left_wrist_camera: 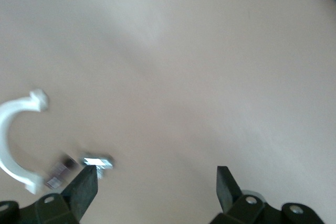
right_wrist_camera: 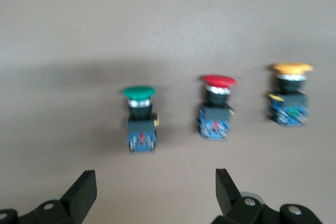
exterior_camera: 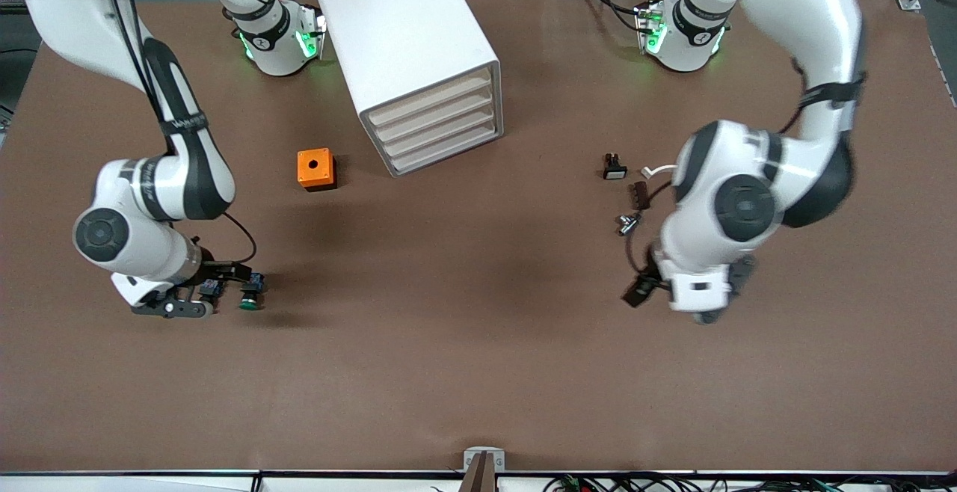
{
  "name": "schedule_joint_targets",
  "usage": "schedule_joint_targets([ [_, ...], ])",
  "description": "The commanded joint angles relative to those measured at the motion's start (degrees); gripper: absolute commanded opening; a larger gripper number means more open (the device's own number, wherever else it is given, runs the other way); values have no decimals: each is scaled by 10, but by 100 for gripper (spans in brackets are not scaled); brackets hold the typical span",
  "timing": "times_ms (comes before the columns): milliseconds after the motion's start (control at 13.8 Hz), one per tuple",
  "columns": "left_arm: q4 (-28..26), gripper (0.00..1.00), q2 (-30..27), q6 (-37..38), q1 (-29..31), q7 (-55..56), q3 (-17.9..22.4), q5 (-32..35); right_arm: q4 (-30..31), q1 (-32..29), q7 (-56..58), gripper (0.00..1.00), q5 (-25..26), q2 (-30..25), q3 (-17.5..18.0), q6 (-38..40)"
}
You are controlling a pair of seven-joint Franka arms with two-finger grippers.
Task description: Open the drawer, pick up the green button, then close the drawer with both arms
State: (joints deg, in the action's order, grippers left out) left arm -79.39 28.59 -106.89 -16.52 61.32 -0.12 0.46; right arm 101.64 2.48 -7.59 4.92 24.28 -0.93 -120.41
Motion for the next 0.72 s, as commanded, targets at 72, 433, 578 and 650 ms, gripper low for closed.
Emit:
schedule_joint_targets([
  [72, -15, 100, -70, 43, 58, -129, -6, 40, -3, -30, 70, 100, -12, -104, 6, 109],
  [433, -27, 100, -164, 121, 108, -289, -11, 53, -18, -79, 139, 100, -40, -207, 3, 220],
  [578, -65, 100, -206, 131, 129, -397, -13, 49, -59, -79, 120, 100, -41, -209, 4, 277],
  [650, -91, 100, -233, 131, 140, -429, -14, 49, -78, -76, 82, 100, -41, -209, 6, 301],
])
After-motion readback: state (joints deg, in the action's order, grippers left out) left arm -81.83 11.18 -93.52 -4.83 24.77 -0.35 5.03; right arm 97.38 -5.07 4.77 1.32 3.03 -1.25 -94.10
